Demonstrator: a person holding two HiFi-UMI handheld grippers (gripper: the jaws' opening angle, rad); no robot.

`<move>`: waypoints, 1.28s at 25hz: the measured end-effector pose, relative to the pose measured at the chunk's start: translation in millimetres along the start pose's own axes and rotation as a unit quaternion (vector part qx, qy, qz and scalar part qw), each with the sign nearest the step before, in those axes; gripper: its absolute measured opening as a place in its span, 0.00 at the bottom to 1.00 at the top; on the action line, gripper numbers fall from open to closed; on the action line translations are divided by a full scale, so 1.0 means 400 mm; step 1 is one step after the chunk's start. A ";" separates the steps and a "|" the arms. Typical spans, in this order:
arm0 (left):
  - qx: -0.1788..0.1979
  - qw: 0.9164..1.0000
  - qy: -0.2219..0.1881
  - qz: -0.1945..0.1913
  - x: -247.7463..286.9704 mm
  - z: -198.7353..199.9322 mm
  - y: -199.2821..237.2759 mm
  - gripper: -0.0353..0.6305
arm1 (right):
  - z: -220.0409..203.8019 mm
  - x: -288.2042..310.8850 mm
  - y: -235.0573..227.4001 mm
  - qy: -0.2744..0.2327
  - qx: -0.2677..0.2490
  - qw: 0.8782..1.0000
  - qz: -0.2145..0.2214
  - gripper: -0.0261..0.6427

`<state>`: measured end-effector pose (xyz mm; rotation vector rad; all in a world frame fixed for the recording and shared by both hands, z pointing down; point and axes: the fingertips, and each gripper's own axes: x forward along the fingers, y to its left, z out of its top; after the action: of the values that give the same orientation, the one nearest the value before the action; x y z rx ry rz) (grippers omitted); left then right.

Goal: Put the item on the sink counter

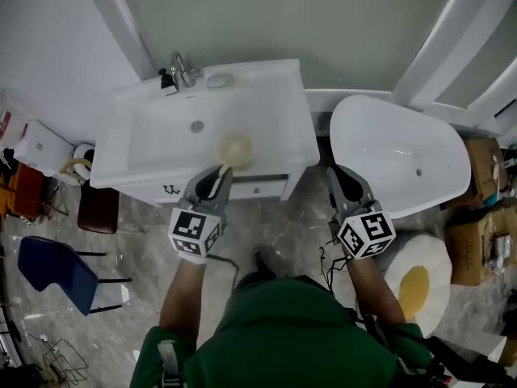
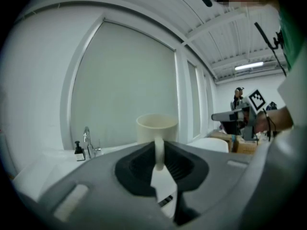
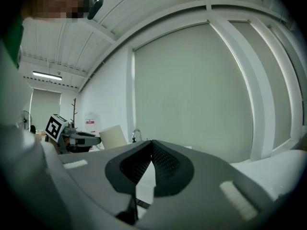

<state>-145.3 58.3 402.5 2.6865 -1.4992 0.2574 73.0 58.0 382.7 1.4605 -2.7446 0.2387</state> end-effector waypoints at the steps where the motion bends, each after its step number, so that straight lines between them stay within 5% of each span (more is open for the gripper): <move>1: 0.001 1.000 -0.001 -0.002 0.013 0.000 0.021 0.11 | 0.004 0.020 -0.001 0.000 -0.001 1.000 -0.004 0.03; 14: 0.001 1.000 0.004 -0.020 0.221 0.003 0.160 0.11 | -0.019 0.197 -0.103 0.023 0.018 0.999 -0.023 0.03; 32: 0.003 0.997 0.047 0.054 0.631 0.019 0.281 0.11 | -0.002 0.598 -0.427 0.046 0.033 0.995 0.082 0.03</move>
<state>-109.8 -214.0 434.3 2.5631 -1.6194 0.3877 79.8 -232.8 426.6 1.2034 -2.8093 0.3944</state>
